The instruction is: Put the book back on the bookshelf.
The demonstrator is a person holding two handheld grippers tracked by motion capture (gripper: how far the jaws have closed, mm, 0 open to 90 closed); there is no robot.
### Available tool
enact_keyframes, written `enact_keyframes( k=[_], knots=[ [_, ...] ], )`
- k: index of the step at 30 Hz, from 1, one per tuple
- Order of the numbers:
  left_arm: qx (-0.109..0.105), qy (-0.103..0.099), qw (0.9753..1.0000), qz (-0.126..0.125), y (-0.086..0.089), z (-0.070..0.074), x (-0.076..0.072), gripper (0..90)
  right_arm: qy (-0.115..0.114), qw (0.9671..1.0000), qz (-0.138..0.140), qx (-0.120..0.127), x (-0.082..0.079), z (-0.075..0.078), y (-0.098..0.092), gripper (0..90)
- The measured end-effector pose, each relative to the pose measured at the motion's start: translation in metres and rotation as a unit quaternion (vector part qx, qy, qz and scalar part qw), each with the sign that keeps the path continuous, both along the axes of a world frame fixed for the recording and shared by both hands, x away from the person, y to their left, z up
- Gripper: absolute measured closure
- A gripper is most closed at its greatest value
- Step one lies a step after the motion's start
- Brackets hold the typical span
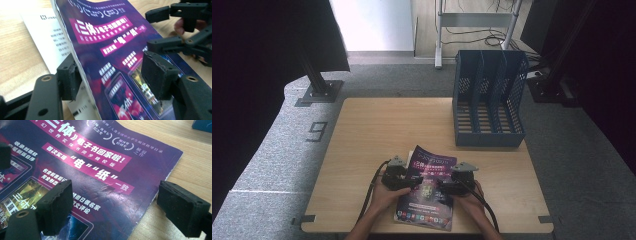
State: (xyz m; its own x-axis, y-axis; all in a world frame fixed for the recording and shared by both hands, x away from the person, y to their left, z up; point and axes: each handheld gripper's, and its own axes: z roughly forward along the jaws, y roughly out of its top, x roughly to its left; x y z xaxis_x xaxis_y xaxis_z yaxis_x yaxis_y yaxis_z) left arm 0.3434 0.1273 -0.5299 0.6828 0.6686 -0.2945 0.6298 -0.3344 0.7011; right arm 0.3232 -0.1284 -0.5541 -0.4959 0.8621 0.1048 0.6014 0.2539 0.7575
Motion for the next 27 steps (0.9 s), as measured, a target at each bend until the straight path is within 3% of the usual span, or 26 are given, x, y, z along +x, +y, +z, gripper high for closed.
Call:
enact_keyframes(
  k=[7, 12, 15, 18, 27],
  knots=[
    [-0.003, 0.006, 1.0000, 0.003, -0.0009, -0.0040, 0.0037, 45.6, 0.000, 1.0000, 0.003, -0.001, 0.0009, 0.0000, -0.0003, 12.6],
    [-0.006, -0.006, 1.0000, 0.004, -0.0026, -0.0054, 0.0030, 55.0, 0.000, 1.0000, 0.004, -0.002, 0.0008, 0.0001, -0.0003, 12.7],
    [-0.009, -0.002, 0.9999, -0.006, -0.0054, -0.0075, 0.0027, 59.4, -0.001, 1.0000, 0.004, -0.002, 0.0015, 0.0001, -0.0004, 12.6],
    [-0.003, -0.012, 0.9999, -0.006, -0.0061, -0.0078, 0.0020, 66.8, -0.001, 1.0000, 0.004, -0.002, 0.0016, 0.0002, -0.0004, 12.6],
    [-0.026, -0.033, 0.9991, -0.009, -0.0038, -0.0061, -0.0007, 82.8, -0.001, 1.0000, 0.007, -0.001, 0.0023, 0.0002, -0.0014, 13.0]
  ],
)
